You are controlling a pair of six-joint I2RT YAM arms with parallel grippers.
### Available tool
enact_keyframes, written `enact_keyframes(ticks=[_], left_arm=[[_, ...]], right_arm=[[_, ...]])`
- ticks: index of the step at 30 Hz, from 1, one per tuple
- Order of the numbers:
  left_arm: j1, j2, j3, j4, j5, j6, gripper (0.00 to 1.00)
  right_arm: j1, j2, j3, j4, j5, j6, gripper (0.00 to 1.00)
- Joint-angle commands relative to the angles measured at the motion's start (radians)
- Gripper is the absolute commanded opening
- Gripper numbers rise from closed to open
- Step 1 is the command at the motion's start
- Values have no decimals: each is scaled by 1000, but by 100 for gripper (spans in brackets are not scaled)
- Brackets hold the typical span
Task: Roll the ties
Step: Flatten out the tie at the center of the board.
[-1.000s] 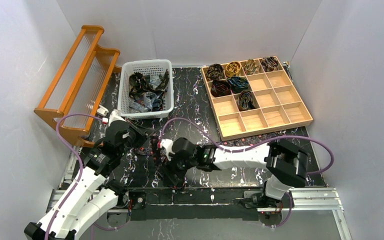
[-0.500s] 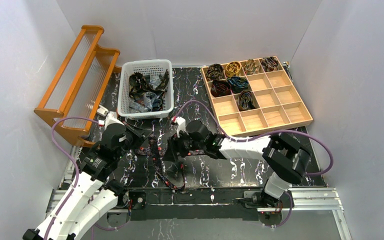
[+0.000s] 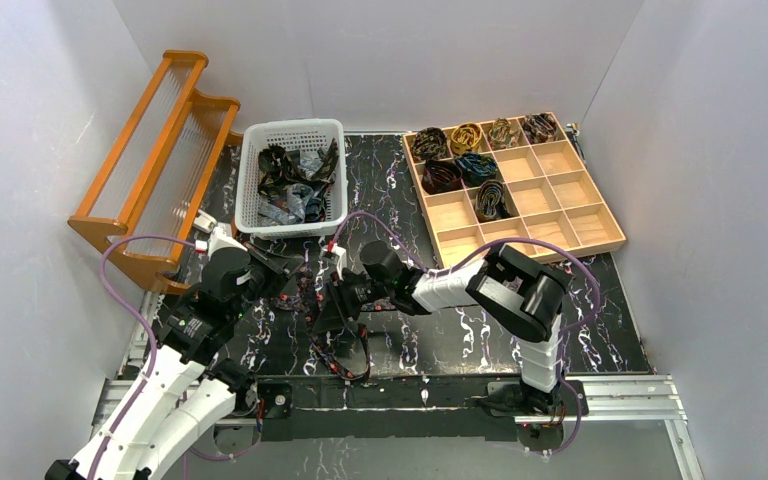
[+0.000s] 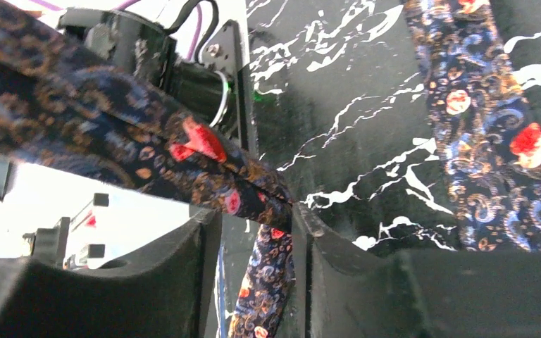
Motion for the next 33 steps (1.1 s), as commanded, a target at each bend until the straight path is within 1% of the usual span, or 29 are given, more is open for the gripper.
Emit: enact_keyframes(ticks=[1,3,6,10,11,13,14,17,19,20,24,25,27,29,33], left_arm=[[6,-2,12,34,-19,2,0],[6,1,2,58,-4,-8,0],[6,-15,-1,70,-2,-18,0],[6,-28,19,57,-13,-12,0],[6,-28,24,52,-13,-10,0],[6,-28,33,42,-19,-4,0],[6,-30,37,35,-25,-1,0],[6,-38,58,12,-63,22,0],[6,-38,78,-13,-87,39,0],[6,-36,88,-30,-98,46,0],[6,-47,101,-60,-127,59,0],[6,-51,99,-61,-130,58,0],[6,-59,93,-62,-131,55,0],[6,-63,90,-71,-132,51,0],[6,-77,70,-80,-133,42,0]], right_arm=[[-9,-9,-34,169,-126,67,52],[-10,5,-31,170,-122,75,53],[-11,48,3,167,-122,78,60],[-17,104,32,181,-119,88,60],[-17,109,33,194,-124,89,58],[-18,116,44,185,-145,86,47],[-20,116,45,175,-158,89,45],[-22,109,6,212,-202,120,41],[-27,89,-18,210,-225,126,41],[-30,75,-31,206,-230,124,38],[-44,15,-46,191,-260,123,14],[-49,-6,-43,171,-251,113,10],[-65,-55,-38,113,-217,93,6],[-90,-122,-30,-12,-152,41,2],[-122,-286,-4,-321,36,-151,1]])
